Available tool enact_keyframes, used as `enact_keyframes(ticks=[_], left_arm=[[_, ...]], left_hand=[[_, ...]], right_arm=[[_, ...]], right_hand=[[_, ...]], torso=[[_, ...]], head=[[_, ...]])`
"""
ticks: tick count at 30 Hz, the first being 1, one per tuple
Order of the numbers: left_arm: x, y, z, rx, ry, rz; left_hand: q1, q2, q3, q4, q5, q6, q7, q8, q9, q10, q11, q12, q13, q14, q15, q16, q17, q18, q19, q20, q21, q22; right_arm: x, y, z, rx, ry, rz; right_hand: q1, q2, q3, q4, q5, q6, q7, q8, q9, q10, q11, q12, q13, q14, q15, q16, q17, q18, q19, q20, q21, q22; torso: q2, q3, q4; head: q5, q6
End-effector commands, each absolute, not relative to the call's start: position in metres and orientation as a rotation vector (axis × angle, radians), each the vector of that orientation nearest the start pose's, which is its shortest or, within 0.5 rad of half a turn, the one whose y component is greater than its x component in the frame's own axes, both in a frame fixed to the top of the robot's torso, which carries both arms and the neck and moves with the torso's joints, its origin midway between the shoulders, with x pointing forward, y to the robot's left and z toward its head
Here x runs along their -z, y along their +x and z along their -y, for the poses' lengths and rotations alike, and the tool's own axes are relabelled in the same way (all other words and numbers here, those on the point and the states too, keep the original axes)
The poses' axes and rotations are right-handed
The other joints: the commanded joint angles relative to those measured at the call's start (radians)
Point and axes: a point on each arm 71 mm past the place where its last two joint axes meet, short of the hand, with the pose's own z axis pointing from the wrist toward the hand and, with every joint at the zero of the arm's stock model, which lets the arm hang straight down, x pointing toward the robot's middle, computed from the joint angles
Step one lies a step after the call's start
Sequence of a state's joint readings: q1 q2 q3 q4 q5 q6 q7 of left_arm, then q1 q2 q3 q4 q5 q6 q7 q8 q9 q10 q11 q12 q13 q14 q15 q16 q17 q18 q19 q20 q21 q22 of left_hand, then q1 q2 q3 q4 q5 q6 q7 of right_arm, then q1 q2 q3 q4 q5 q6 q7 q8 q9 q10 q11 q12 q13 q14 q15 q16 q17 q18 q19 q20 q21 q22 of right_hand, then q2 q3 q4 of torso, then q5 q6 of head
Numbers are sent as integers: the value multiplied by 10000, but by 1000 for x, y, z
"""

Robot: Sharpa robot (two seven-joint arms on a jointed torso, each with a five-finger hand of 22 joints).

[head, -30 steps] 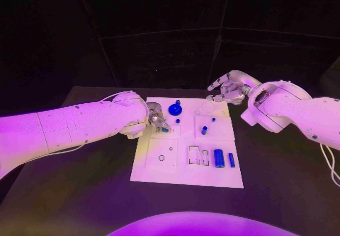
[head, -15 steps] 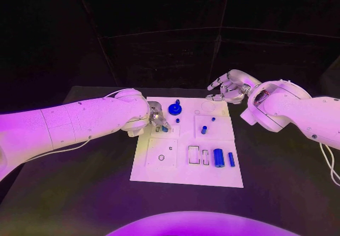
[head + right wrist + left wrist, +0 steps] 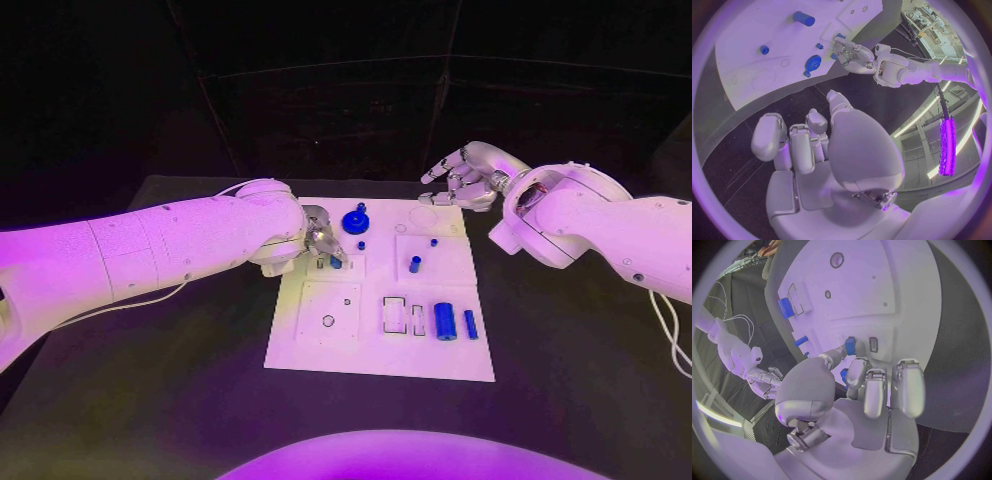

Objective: Assemble the parts on the task board

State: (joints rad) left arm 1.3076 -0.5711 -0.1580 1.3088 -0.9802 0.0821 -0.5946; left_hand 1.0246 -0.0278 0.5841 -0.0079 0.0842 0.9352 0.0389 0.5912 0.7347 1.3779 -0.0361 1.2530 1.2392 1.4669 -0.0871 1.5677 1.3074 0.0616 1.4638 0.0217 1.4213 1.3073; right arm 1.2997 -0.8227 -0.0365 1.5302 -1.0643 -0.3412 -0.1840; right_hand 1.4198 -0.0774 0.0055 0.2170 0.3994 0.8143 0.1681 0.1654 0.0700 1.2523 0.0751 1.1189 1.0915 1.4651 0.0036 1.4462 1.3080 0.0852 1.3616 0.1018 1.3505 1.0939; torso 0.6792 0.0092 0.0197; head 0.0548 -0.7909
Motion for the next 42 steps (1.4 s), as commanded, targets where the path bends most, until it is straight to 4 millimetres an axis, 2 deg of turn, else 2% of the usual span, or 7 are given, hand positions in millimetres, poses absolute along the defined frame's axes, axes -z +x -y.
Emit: enact_keyframes(ticks=[1,13,25,34,40,42], left_arm=[[233,509,-146,3175,-1836,-23859],[233,510,-148,3082,-1790,-23839],[232,513,-150,2994,-1865,-23637],[231,514,-151,2994,-1998,-23476],[230,514,-152,3132,-2213,-23193],[228,514,-153,3206,-2288,-23092]], left_hand=[[-95,41,210,-353,-74,203,-118,94,40,82,-44,58,40,1039,-88,31,2634,-123,235,-60,46,461],[-357,-25,-391,-105,-83,273,-179,194,161,134,-95,145,115,1039,-139,31,2634,-136,265,-114,73,526],[-863,-177,-1772,446,-93,372,-204,243,255,173,-117,236,191,1039,-161,31,2634,-150,295,-141,95,604],[-1000,-183,-2435,704,-95,418,-213,266,294,201,-124,289,238,1039,-169,31,2634,-156,310,-151,106,645],[-1210,-197,-3144,1056,-105,441,-231,276,320,216,-137,318,262,1039,-179,31,2634,-161,321,-160,116,680],[-1288,-246,-3439,1188,-213,443,-236,278,329,217,-141,322,264,1039,-183,31,2634,-160,322,-165,113,684]], right_arm=[[139,505,196,-7819,2322,-16984],[139,505,196,-7820,2315,-16993],[139,505,196,-7853,2279,-16990],[139,505,197,-7829,2294,-16987],[139,505,197,-7832,2292,-16978],[139,505,197,-7828,2294,-16977]], right_hand=[[40,34,-44,2,-60,-45,-5,16,-13,73,5,53,-4,561,-78,8,412,56,-11,-17,-8,-7],[54,35,-60,6,-60,-49,-6,24,-14,55,4,36,-29,557,-79,-5,393,60,-19,-18,-19,-28],[-11,-32,-187,69,-79,-79,0,39,-19,7,12,-3,-86,557,-76,-9,401,66,-35,-15,-42,-66],[-32,-39,-234,98,-112,-90,1,47,-20,-7,15,-13,-106,557,-74,-13,400,66,-37,-14,-47,-71],[-68,-24,-378,186,-337,-112,4,83,-20,-15,19,0,-129,557,-68,-24,399,66,-36,-9,-56,-75],[-70,-22,-391,194,-358,-114,4,87,-20,-17,20,-1,-133,558,-68,-23,402,66,-36,-9,-56,-75]], torso=[[0,-1,4],[-6,-2,11],[-3,-7,16],[-6,-16,5],[-4,-15,9],[-4,-17,12]], head=[[-8,-15],[-24,-25],[-31,-47],[-26,-58],[-34,-33],[-39,-26]])
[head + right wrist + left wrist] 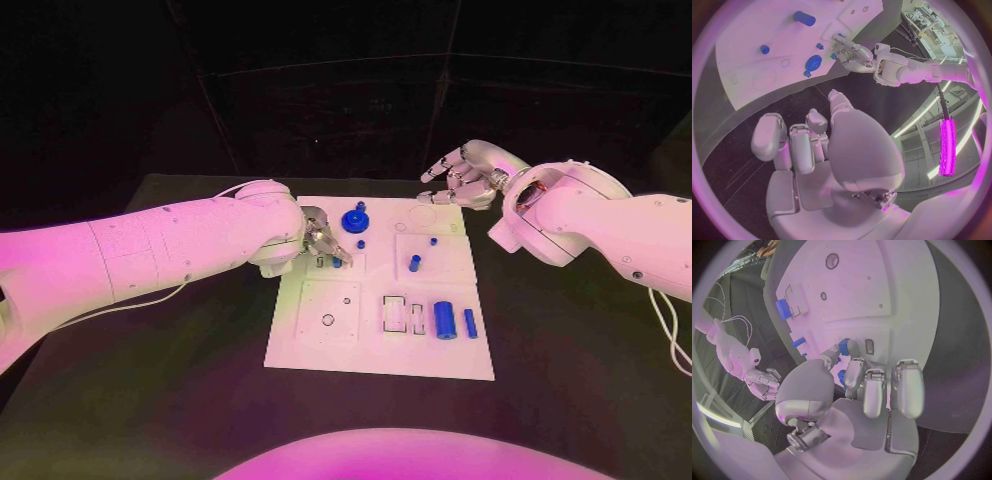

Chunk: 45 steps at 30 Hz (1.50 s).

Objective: Assemble the parts on the task board

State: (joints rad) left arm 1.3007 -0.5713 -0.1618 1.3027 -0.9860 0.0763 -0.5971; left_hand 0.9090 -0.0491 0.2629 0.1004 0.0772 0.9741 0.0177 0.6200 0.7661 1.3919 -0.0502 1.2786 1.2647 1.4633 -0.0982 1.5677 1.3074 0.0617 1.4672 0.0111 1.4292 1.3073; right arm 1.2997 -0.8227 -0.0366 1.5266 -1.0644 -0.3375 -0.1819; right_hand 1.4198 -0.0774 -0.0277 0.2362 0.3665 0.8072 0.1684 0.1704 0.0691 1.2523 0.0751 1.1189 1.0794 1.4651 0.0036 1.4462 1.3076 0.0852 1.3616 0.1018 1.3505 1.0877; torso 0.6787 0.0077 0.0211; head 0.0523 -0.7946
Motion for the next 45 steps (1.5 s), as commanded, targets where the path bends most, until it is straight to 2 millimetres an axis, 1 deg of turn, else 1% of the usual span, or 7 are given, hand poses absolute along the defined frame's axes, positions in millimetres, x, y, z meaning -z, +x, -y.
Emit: enact_keyframes(ticks=[1,7,14,18,26,32,45], left_arm=[[227,514,-153,3262,-2335,-23027],[211,518,-154,3780,-2711,-22522],[187,523,-162,4052,-2954,-22223],[173,529,-172,3804,-2739,-22250],[161,551,-191,3137,-2798,-22371],[163,568,-196,2717,-2874,-22623],[174,584,-198,2091,-2633,-22915]], left_hand=[[-172,-67,-403,181,-255,55,-28,-8,20,76,-1,65,7,1075,-75,31,2634,-160,287,-62,30,684],[-323,-316,-1205,529,-311,47,-59,-8,53,61,-37,43,-10,1075,-117,31,2634,-157,278,-111,11,676],[-24,-321,-1703,680,-311,-102,-21,-100,50,-135,-13,-228,-266,1075,-108,31,2634,-127,216,-126,-102,544],[558,-173,-1987,622,-310,-453,141,-425,-111,-479,139,-679,-689,1075,-15,31,2634,-71,86,-41,-338,262],[1436,276,-2399,516,-284,-926,547,-1476,-909,-716,486,-989,-1013,1075,298,31,2634,-42,26,231,-478,140],[1533,386,-2628,577,-295,-800,590,-1683,-1144,-723,517,-992,-1031,1075,348,31,2634,-39,34,292,-469,168],[1593,634,-2959,747,-296,-479,550,-1818,-1381,-607,492,-847,-923,1075,337,31,2634,-55,83,314,-399,277]], right_arm=[[139,505,197,-7825,2296,-16974],[140,506,198,-7789,2318,-16962],[140,507,200,-7748,2342,-16958],[140,508,201,-7720,2359,-16961],[140,508,201,-7701,2376,-16960],[140,508,200,-7717,2374,-16940],[140,509,197,-7762,2346,-16925]], right_hand=[[-74,-16,-88,18,-72,-47,3,44,-11,-18,21,3,-16,557,-67,-29,400,67,-38,-8,-61,-20],[-84,2,-163,63,-177,-59,5,63,-11,-14,24,21,-16,559,-64,-28,409,68,-37,-6,-64,-22],[-87,8,-200,83,-229,-63,5,73,-11,-13,25,29,-17,560,-63,-31,408,66,-34,-5,-63,-18],[-87,8,-200,83,-229,-63,5,73,-11,-13,25,29,-17,560,-63,-31,408,66,-34,-5,-63,-18],[-84,14,-214,90,-248,-64,5,78,-10,-7,24,40,-10,560,-63,-32,408,67,-34,-4,-65,-21],[-72,37,-214,94,-250,-64,4,83,-10,-3,24,47,-6,561,-63,-30,413,65,-29,-4,-60,-10],[-62,121,-228,132,-264,-70,5,98,-10,6,23,66,0,564,-63,-28,422,65,-26,-4,-60,-9]], torso=[[1,-1,3],[-9,3,10],[-5,10,4],[0,5,4],[4,5,-7],[25,-3,-20],[16,2,-15]], head=[[-19,10],[-26,19],[-36,47],[-45,86],[20,162],[33,227],[110,133]])
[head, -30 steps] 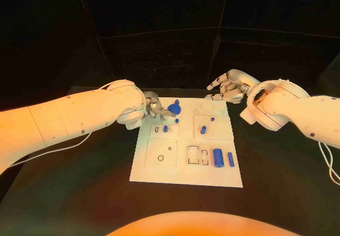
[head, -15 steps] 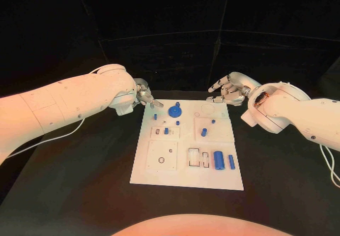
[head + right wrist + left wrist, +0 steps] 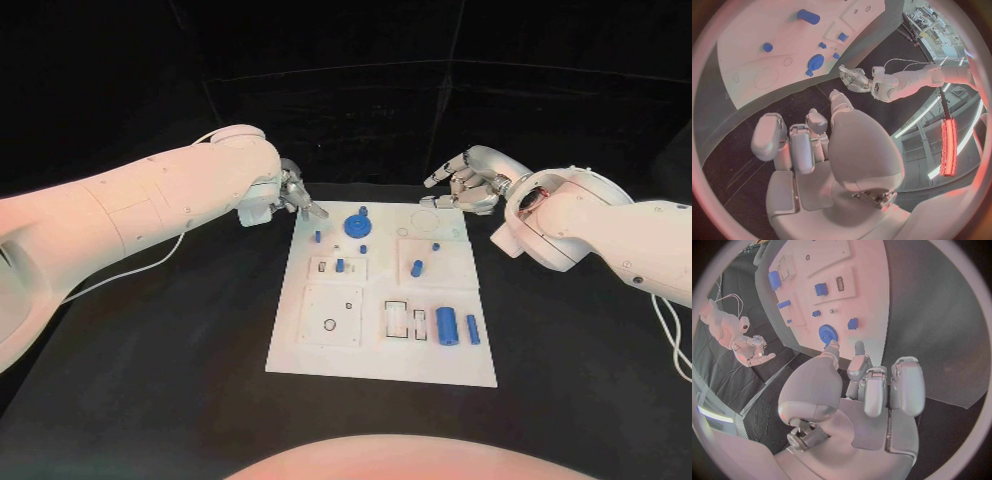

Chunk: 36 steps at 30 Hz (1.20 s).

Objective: Assemble the parts on the task board

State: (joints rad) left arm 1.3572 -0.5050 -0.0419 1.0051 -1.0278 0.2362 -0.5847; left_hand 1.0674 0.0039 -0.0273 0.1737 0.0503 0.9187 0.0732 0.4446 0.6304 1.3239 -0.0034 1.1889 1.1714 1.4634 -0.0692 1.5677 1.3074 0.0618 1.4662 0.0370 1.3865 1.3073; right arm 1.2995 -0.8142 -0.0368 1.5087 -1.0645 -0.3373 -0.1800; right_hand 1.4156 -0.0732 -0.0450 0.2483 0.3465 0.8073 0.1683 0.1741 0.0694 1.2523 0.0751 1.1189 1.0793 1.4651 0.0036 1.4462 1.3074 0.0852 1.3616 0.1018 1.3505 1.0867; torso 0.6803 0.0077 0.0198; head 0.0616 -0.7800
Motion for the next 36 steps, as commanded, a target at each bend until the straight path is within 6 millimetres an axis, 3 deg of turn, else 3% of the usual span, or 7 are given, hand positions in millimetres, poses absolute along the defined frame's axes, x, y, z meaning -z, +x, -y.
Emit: enact_keyframes(ticks=[1,7,24,36], left_arm=[[176,584,-197,2060,-2597,-22954],[183,586,-195,1924,-2449,-23154],[194,587,-190,1835,-2329,-23493],[198,587,-185,1951,-2186,-23637]], left_hand=[[17,117,-67,18,-26,87,-6,-68,-32,75,21,52,11,1074,45,31,2634,-57,95,54,31,282],[35,165,-103,37,-27,124,-12,-85,-61,78,16,51,5,1074,40,31,2634,-63,108,51,54,313],[116,220,-259,57,-26,252,-38,-120,-137,130,-5,115,57,1074,25,31,2634,-82,145,40,119,402],[427,413,-285,-54,-24,355,-58,-173,-222,140,-26,123,53,1074,5,31,2634,-86,154,20,134,433]], right_arm=[[140,509,197,-7768,2341,-16927],[141,509,195,-7799,2311,-16944],[141,509,193,-7833,2293,-16944],[141,509,191,-7852,2281,-16938]], right_hand=[[-20,80,-54,12,-63,-70,5,61,-13,6,23,66,1,564,-63,-28,424,64,-26,-4,-59,0],[-20,80,-54,12,-63,-70,5,61,-13,6,23,66,1,564,-63,-28,424,64,-26,-4,-59,0],[-26,106,-64,31,-70,-74,6,65,-13,3,25,66,-3,568,-63,-22,437,64,-24,-4,-58,3],[-18,118,-69,34,-70,-83,8,64,-15,-1,25,63,-9,568,-63,-23,436,63,-21,-4,-57,7]], torso=[[-4,1,1],[-4,8,-18],[-17,5,14],[-18,8,11]], head=[[16,-10],[42,11],[-22,-32],[-29,-55]])
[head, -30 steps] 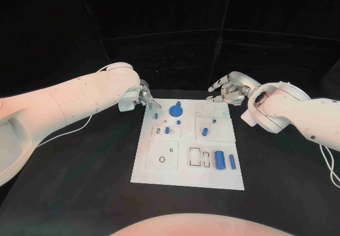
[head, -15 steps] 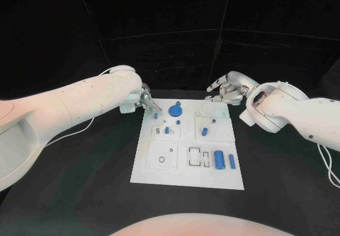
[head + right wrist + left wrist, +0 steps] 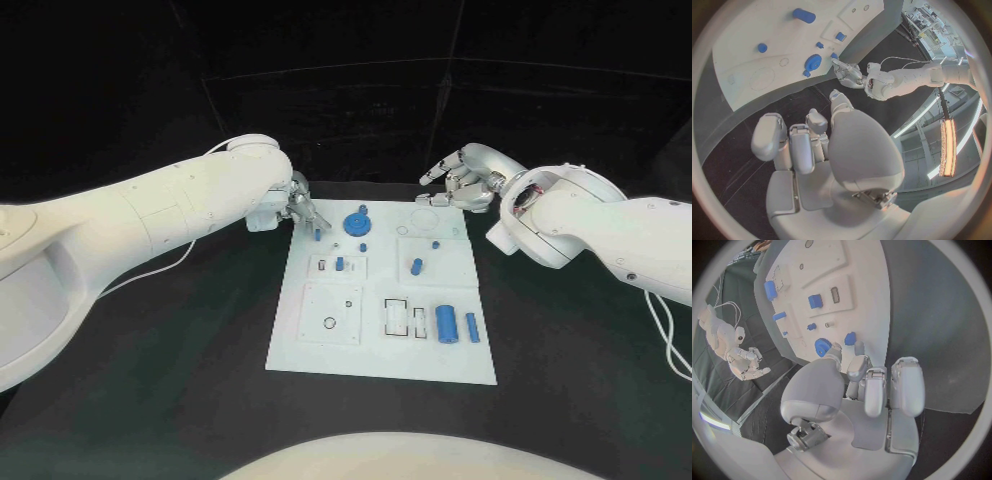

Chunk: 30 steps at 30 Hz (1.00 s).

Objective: Assemble the parts on the task board

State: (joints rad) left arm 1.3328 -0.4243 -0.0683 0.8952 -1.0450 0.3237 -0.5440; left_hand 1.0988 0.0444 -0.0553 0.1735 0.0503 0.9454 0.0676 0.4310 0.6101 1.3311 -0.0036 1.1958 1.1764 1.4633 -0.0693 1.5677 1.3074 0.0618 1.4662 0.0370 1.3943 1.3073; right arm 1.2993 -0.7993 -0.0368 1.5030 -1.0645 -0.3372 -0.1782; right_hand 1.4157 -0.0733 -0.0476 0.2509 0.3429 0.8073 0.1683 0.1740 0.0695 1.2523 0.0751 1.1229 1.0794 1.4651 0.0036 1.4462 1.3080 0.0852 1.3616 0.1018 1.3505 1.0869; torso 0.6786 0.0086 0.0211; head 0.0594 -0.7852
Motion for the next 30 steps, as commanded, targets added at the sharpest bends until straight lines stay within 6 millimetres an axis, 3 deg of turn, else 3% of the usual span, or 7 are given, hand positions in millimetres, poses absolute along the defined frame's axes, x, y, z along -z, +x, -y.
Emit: enact_keyframes(ticks=[1,30], left_arm=[[198,587,-184,1967,-2176,-23641],[201,587,-182,1990,-1992,-23863]], left_hand=[[113,8,-6,-52,-24,89,-3,-37,-18,68,-23,54,3,1075,5,31,2634,-87,154,21,56,433],[980,505,283,-601,-23,193,-15,-205,-213,48,-40,22,-46,1075,-5,31,2634,-91,153,8,59,471]], right_arm=[[141,510,191,-7854,2282,-16933],[141,510,190,-7877,2264,-16922]], right_hand=[[-18,119,-43,8,-34,-83,8,65,-16,-1,25,23,-10,568,-63,-23,429,63,-21,-4,-57,5],[-4,130,-46,7,-27,-91,9,65,-17,-10,25,15,-22,567,-63,-26,425,66,-27,-4,-64,-10]], torso=[[1,-1,0],[4,-1,0]], head=[[-11,4],[-6,-38]])
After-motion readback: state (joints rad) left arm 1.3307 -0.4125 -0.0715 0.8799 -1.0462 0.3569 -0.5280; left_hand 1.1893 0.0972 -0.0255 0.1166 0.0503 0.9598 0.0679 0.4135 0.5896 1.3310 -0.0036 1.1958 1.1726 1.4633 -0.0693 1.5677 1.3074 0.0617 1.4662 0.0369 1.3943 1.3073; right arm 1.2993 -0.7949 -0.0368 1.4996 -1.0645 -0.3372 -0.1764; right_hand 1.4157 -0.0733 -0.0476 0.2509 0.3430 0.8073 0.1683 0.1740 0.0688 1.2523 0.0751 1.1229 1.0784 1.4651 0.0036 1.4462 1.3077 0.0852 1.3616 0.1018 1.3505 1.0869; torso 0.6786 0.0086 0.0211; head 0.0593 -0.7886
